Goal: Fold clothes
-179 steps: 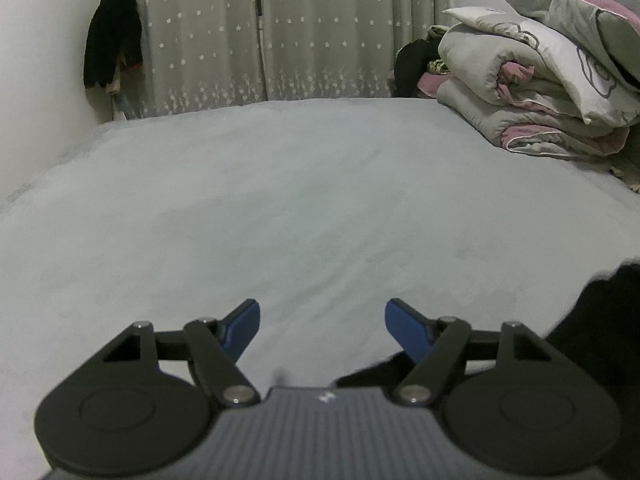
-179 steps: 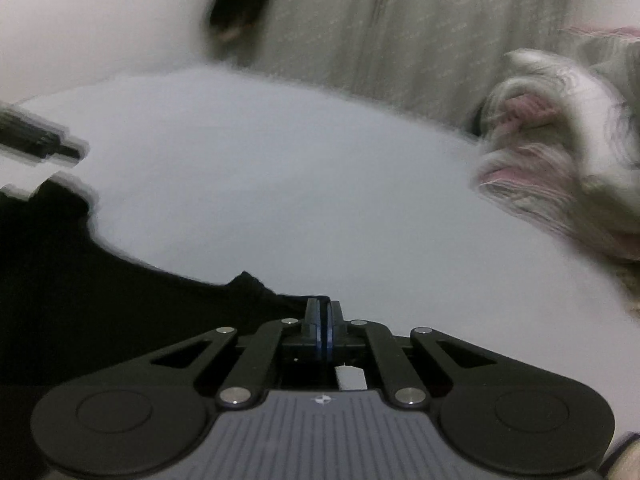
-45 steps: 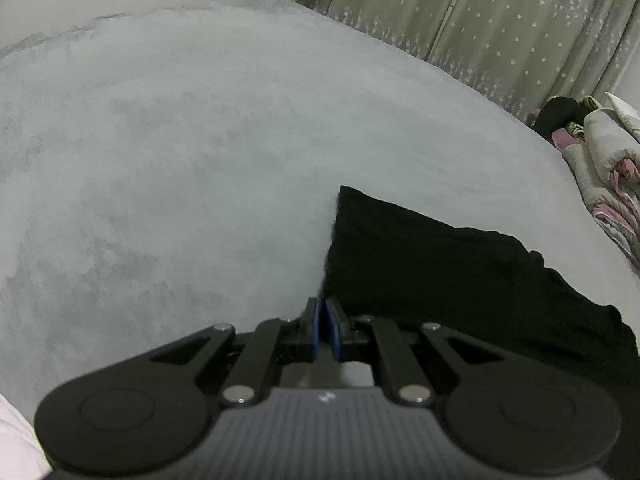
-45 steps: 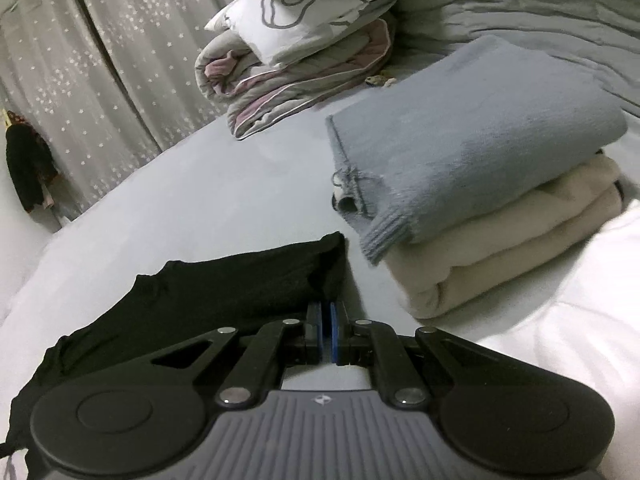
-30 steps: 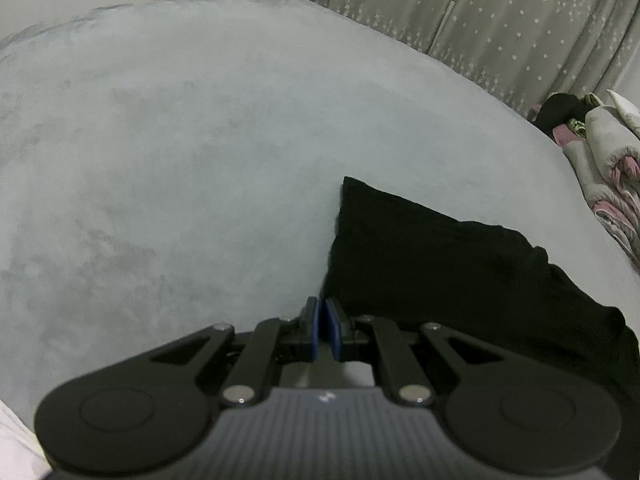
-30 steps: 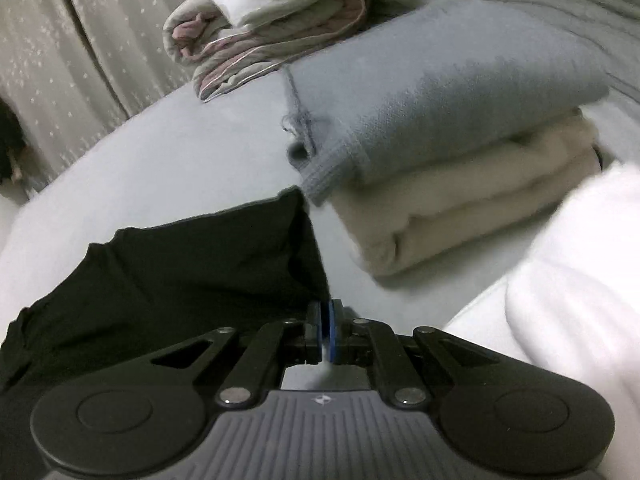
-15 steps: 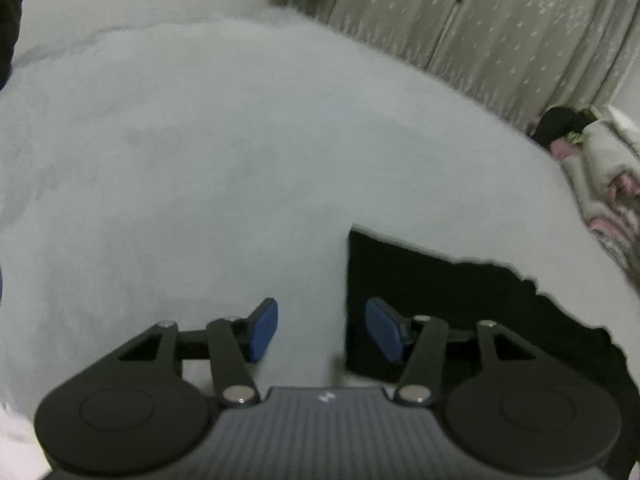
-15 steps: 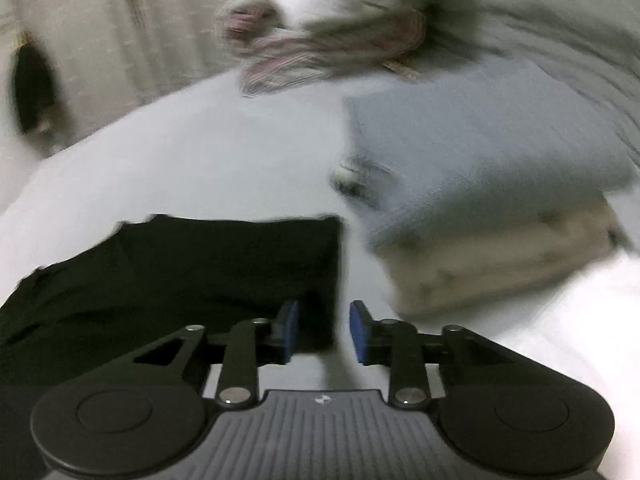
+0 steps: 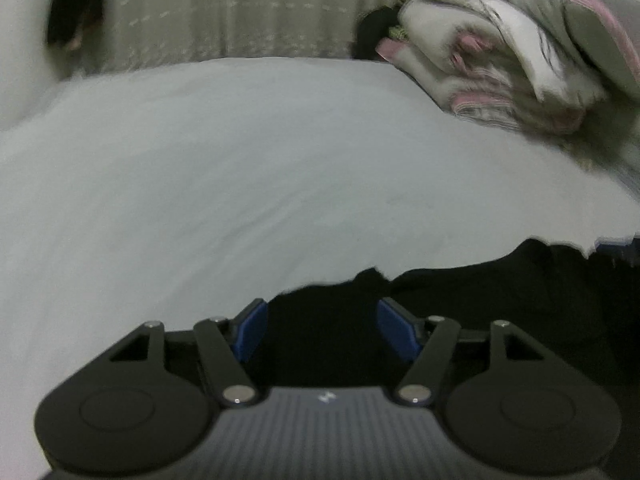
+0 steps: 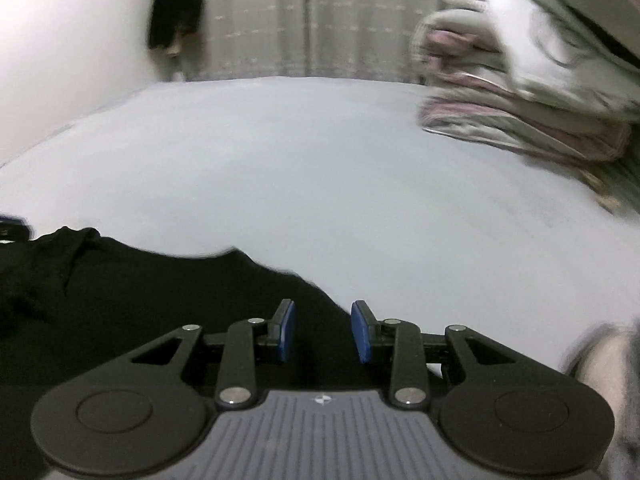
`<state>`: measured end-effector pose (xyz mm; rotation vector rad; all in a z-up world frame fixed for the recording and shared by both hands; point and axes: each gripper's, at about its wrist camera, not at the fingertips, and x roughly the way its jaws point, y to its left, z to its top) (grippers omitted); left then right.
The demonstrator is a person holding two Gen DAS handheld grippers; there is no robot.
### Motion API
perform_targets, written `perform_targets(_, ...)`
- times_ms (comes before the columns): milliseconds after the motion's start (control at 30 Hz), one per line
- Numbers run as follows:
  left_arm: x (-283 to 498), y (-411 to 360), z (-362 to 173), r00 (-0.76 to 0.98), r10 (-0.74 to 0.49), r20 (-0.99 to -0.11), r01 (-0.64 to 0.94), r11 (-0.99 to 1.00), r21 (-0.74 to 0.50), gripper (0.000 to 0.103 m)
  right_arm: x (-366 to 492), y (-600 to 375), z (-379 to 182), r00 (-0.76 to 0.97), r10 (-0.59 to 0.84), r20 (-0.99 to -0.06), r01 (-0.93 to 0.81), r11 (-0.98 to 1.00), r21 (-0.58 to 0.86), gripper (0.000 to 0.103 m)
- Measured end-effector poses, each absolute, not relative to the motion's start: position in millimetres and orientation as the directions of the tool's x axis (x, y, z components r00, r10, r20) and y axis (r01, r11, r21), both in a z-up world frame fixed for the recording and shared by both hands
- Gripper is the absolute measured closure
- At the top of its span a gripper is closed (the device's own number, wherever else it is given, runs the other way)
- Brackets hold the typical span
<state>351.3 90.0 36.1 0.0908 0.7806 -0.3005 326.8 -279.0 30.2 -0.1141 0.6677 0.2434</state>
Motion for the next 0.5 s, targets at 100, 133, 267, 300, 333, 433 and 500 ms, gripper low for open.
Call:
perform_targets(100, 369, 72, 20, 0.651, -0.204, -0.732, 0.329, 0.944, 0.029, 0.065, 347, -258, 23, 0.752, 0.202, -0.627, -0.329, 0.94, -0.092, 0.072)
perform_targets(133, 374, 67, 14, 0.642, -0.191, -0.743, 0.331, 0.943, 0.044, 0.081, 352, -252, 21, 0.755, 0.195, -0.626, -0.34, 0.933, -0.119, 0.072)
perform_targets(267, 375, 58, 5, 0.658, -0.186, -0.729, 0.352, 0.932, 0.08, 0.099, 370, -244, 6, 0.716, 0.194, -0.671, -0.384, 0.912, -0.146, 0.089)
perform_targets(300, 374, 56, 4, 0.665, -0.189, -0.722, 0.358, 0.93, 0.086, 0.099, 371, -243, 1, 0.708, 0.208, -0.675, -0.404, 0.903, -0.145, 0.094)
perform_targets(333, 375, 56, 5, 0.675, -0.191, -0.713, 0.355, 0.931, 0.086, 0.099, 370, -242, -1, 0.707, 0.219, -0.673, -0.423, 0.893, -0.155, 0.098)
perform_targets(433, 377, 63, 16, 0.718, -0.211, -0.663, 0.316, 0.948, 0.041, 0.1, 364, -248, 10, 0.765, 0.22, -0.605, -0.373, 0.917, -0.139, 0.099)
perform_targets(500, 382, 69, 23, 0.75, -0.2, -0.631, 0.272, 0.962, 0.018, 0.1, 363, -251, 17, 0.8, 0.205, -0.564, -0.327, 0.937, -0.124, 0.099)
